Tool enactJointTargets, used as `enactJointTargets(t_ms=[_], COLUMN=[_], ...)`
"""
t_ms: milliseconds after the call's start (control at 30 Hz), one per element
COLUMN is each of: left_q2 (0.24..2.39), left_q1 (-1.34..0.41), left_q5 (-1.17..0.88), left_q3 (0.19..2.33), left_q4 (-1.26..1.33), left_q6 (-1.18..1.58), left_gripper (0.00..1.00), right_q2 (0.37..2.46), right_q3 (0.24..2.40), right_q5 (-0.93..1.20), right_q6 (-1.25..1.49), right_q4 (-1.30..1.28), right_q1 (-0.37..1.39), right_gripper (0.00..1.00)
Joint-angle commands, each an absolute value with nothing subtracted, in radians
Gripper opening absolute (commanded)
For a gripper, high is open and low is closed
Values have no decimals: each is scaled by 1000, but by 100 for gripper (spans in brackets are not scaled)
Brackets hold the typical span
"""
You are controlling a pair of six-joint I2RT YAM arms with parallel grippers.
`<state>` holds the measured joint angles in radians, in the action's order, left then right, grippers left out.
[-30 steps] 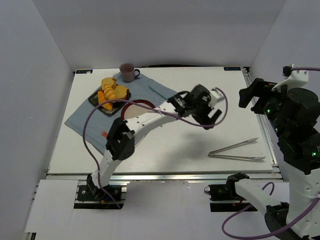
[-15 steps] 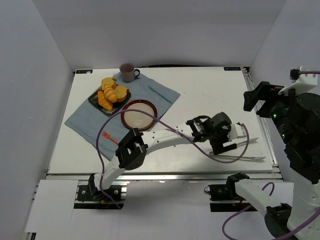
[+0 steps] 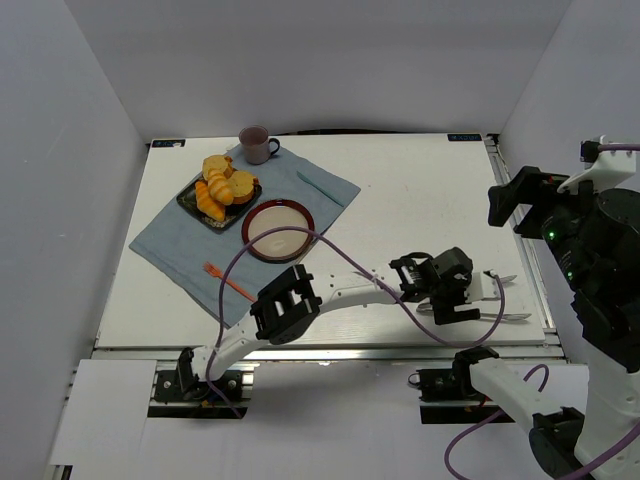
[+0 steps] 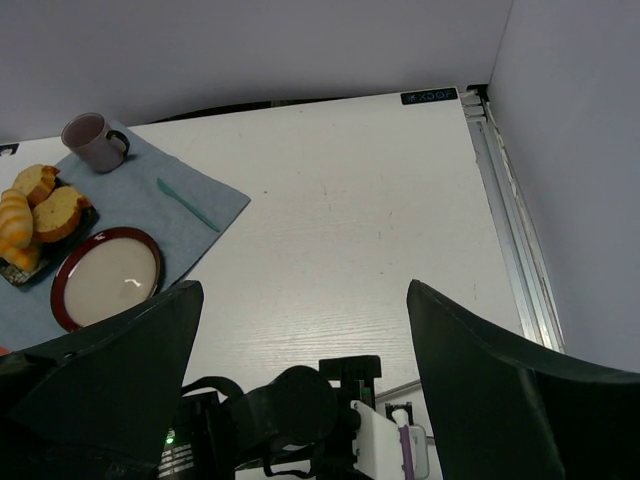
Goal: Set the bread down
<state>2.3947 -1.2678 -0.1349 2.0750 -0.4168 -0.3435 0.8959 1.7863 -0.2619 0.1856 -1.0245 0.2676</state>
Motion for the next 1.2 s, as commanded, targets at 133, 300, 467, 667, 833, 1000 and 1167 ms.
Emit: enactJointTargets(t_ms=[133, 300, 467, 667, 833, 1000, 1167], left_q2=[2451, 2487, 2529, 2580, 2592, 2606, 2602], left_q1=[-1266, -1266, -1266, -1262, -1259, -1252, -1243], left_q5=[-143, -150, -138, -98, -68, -69, -84], left_q3=[2172, 2180, 2218, 2263, 2252, 2240, 2212], left_q4=[-357, -336, -339, -333, -328, -337, -337], left_q6=[-351, -322, -299, -261, -250, -232, -215], left_gripper=[98, 98, 98, 98, 98, 98, 82], right_q2=[870, 865, 865, 862, 859, 857, 854], right_q3=[1747, 1732, 1721, 1712, 1707, 1701, 1697], right_q5=[-265, -270, -268, -267, -270, -268, -265], right_q6=[161, 163, 166, 170, 172, 176, 178], right_q4=[-1025, -1020, -1015, -1009, -1011, -1012, -1008], right_q1=[264, 262, 264, 264, 264, 264, 264], right_gripper=[89, 89, 89, 89, 89, 89, 89])
